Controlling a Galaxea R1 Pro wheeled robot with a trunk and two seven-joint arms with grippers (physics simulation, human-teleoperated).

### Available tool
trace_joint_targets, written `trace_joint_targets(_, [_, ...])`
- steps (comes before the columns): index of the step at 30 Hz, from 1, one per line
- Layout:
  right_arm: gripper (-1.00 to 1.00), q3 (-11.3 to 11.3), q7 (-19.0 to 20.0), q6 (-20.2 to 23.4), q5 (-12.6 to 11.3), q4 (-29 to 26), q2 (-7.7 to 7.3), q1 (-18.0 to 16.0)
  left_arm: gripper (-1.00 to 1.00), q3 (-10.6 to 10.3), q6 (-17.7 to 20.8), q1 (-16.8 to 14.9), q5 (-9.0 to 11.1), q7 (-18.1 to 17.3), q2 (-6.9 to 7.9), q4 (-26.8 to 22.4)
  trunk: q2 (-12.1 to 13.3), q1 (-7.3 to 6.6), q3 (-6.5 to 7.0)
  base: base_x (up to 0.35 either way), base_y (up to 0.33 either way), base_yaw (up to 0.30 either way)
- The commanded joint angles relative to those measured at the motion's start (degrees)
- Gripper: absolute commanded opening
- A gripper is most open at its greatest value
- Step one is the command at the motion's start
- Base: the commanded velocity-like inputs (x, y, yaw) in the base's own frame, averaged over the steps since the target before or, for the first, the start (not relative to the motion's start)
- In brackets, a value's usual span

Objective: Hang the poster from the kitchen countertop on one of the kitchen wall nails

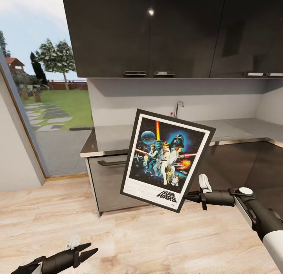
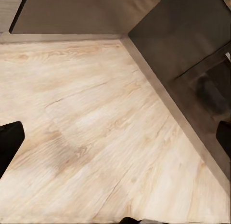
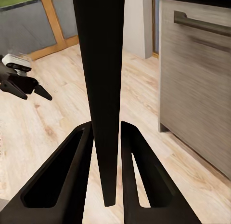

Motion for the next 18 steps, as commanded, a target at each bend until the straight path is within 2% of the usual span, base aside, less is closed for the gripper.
trace_joint_targets(1, [-1.00,0.24,0.11,0.68,-0.52,0.01,-0.08,-0.05,1.00,0.68,-1.77,-0.06,-0.34,-0.06,0.17,1.06,0.37,-0.23,0.03,0.000,0.000,0.000])
trace_joint_targets(3, [-1.00,0.23,0.11,0.68,-0.52,0.00,-0.08,-0.05,1.00,0.81,-3.73,-0.06,-0.19,0.02,0.65,2.46,1.18,-0.67,0.20,0.000,0.000,0.000])
trace_joint_targets(6, [-1.00,0.23,0.11,0.68,-0.51,-0.02,-0.08,-0.05,1.00,0.97,-5.84,0.29,1.27,0.10,1.39,3.98,2.38,-1.33,0.46,0.000,0.000,0.000])
trace_joint_targets(10, [-1.00,0.18,0.10,0.68,-0.51,-0.09,-0.12,-0.05,1.00,1.05,-6.99,3.07,5.70,0.99,1.89,4.73,3.98,-2.20,0.81,0.000,0.000,0.000])
trace_joint_targets(11, [-1.00,0.17,0.10,0.68,-0.53,-0.10,-0.13,-0.05,1.00,1.04,-7.09,3.38,6.41,1.77,1.93,4.79,4.38,-2.42,0.91,0.000,0.000,0.000])
trace_joint_targets(12, [-1.00,0.16,0.12,0.68,-0.55,-0.14,-0.14,-0.05,1.00,1.02,-7.23,3.82,7.60,4.28,1.99,4.86,4.79,-2.64,1.02,0.000,0.000,0.000])
trace_joint_targets(16, [-1.00,0.18,0.17,0.68,-0.58,-0.19,-0.13,-0.05,1.00,0.96,-7.46,4.34,9.18,11.20,1.92,4.96,6.39,-3.52,1.61,0.000,0.000,0.000])
trace_joint_targets(18, [-1.00,0.20,0.16,0.66,-0.59,-0.20,-0.11,-0.05,1.00,0.94,-7.50,4.43,9.45,12.84,1.85,4.97,7.19,-3.96,1.94,0.000,0.000,0.000])
